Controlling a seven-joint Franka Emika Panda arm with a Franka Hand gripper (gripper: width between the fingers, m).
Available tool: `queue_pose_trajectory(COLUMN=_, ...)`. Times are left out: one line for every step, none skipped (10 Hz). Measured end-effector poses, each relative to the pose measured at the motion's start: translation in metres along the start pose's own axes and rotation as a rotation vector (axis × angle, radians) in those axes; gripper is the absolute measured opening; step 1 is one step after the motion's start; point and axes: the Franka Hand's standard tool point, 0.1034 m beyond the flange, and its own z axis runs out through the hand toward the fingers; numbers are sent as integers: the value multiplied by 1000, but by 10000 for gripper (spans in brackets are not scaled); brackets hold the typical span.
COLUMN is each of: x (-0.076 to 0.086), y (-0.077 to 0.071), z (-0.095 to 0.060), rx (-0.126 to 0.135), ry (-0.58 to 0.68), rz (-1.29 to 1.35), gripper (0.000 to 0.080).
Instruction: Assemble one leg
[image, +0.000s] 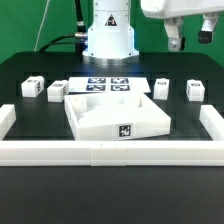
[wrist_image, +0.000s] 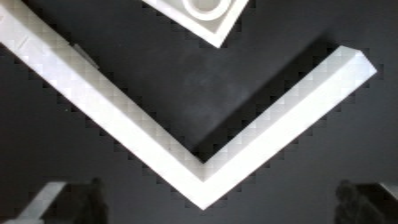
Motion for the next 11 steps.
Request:
queue_pose_trajectory(x=0, y=0, z=0, rx=0, ry=0, rz=0, gripper=650)
queue_pose_trajectory(x=0, y=0, z=0, rx=0, ry=0, rz=0, gripper=650)
queue_pose_trajectory(x=0, y=0, z=0, rx=0, ry=0, rz=0, gripper=650)
queue_pose_trajectory(x=0, y=0, z=0, rx=0, ry=0, rz=0, gripper=650)
queue_pose_trajectory(x=0, y=0, z=0, rx=0, ry=0, rz=0, gripper=650)
queue_pose_trajectory(x=0, y=0, z=0, rx=0, ry=0, rz=0, gripper=650)
queue_pose_trajectory(x=-2, y=0, z=1, rx=1, ry=0, rz=-25, gripper=650)
queue_pose_trajectory(x=-10, y=2, z=5, rx=-2, ry=-2, rz=-133, gripper=650)
queue_pose_trajectory(x=-17, y=2, z=11, rx=-23, ry=10, rz=-255, gripper=650)
queue_pose_trajectory(x=-27, y=0, z=20, rx=-11, ry=-6, rz=-344, gripper=650)
queue_pose_trajectory(x=-36, y=3, z=26, rx=-20, ry=-5, rz=-391, gripper=650)
